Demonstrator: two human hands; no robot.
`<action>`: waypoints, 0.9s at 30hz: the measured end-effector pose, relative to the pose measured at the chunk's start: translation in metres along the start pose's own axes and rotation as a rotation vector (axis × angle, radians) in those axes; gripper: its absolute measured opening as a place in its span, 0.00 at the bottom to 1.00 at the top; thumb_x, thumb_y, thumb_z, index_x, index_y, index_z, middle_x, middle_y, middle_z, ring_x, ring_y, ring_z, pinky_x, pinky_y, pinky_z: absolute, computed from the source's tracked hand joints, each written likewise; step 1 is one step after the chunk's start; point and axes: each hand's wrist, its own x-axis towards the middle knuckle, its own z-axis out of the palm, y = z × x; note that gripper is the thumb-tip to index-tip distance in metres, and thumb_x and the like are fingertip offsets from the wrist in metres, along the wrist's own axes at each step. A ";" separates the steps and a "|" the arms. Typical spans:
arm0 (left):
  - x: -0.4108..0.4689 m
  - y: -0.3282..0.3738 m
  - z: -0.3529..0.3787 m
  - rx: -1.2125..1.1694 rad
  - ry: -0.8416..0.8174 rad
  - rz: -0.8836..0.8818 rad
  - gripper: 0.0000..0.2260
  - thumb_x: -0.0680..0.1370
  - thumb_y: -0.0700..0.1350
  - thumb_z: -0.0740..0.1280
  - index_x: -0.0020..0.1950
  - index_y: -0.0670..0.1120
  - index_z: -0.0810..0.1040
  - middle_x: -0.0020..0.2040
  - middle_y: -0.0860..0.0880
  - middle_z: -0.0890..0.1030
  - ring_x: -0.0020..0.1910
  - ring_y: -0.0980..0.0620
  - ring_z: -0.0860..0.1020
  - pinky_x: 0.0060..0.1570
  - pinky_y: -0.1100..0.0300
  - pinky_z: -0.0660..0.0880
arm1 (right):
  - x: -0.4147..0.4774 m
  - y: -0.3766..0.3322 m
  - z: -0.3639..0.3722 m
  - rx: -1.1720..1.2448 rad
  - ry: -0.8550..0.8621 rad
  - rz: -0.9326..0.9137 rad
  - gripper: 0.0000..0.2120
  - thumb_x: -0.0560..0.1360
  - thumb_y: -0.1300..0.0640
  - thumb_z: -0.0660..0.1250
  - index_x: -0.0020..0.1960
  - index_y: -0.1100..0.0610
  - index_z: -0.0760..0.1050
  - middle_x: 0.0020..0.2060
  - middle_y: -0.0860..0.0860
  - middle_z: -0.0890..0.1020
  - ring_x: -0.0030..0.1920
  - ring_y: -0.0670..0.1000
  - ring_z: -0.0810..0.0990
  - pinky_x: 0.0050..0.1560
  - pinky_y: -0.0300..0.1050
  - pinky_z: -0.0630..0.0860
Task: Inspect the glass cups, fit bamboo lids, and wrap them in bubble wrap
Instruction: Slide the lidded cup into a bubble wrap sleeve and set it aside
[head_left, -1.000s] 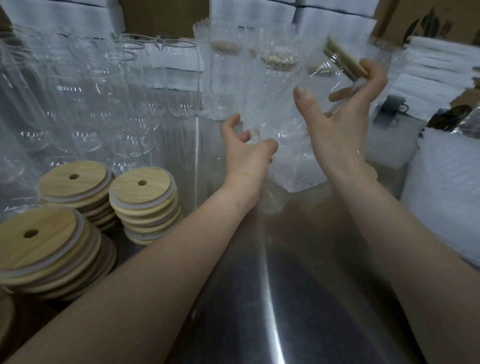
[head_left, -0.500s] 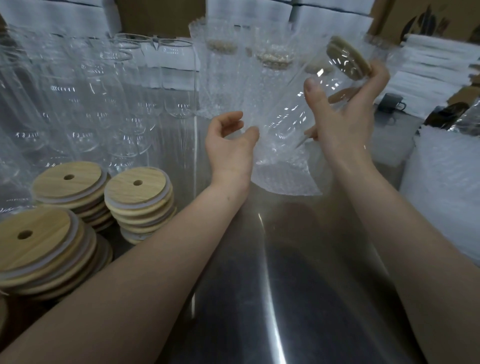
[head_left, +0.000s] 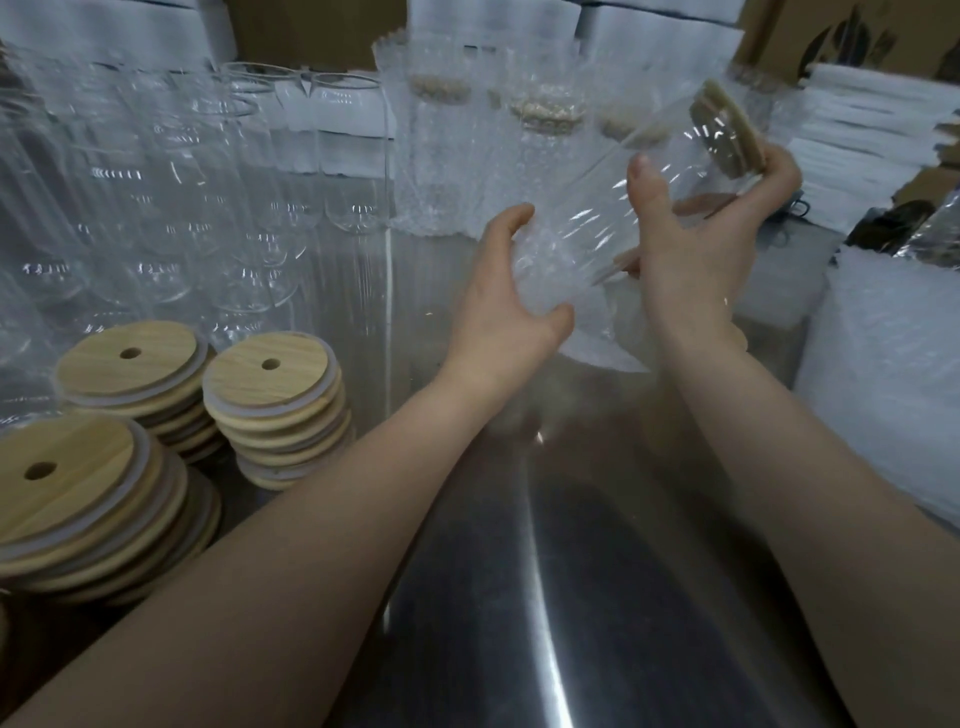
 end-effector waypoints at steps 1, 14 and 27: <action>-0.001 -0.001 0.003 0.072 0.005 0.024 0.35 0.71 0.33 0.72 0.75 0.42 0.62 0.71 0.48 0.66 0.66 0.63 0.63 0.63 0.80 0.56 | 0.001 -0.001 0.001 0.039 0.014 0.028 0.38 0.68 0.37 0.70 0.68 0.55 0.59 0.55 0.49 0.76 0.50 0.52 0.78 0.55 0.52 0.77; -0.001 0.001 0.000 -0.190 0.023 -0.155 0.19 0.71 0.40 0.77 0.60 0.41 0.78 0.54 0.48 0.84 0.54 0.55 0.82 0.59 0.59 0.77 | 0.003 0.001 0.003 0.152 0.064 -0.063 0.33 0.70 0.43 0.73 0.67 0.55 0.62 0.44 0.35 0.71 0.45 0.28 0.73 0.48 0.26 0.69; -0.004 0.004 0.000 -0.131 -0.004 -0.122 0.38 0.73 0.52 0.76 0.77 0.48 0.62 0.75 0.54 0.66 0.72 0.61 0.64 0.67 0.71 0.63 | -0.005 -0.006 0.002 0.082 -0.247 -0.183 0.32 0.69 0.46 0.76 0.66 0.51 0.63 0.49 0.53 0.74 0.48 0.55 0.76 0.50 0.42 0.75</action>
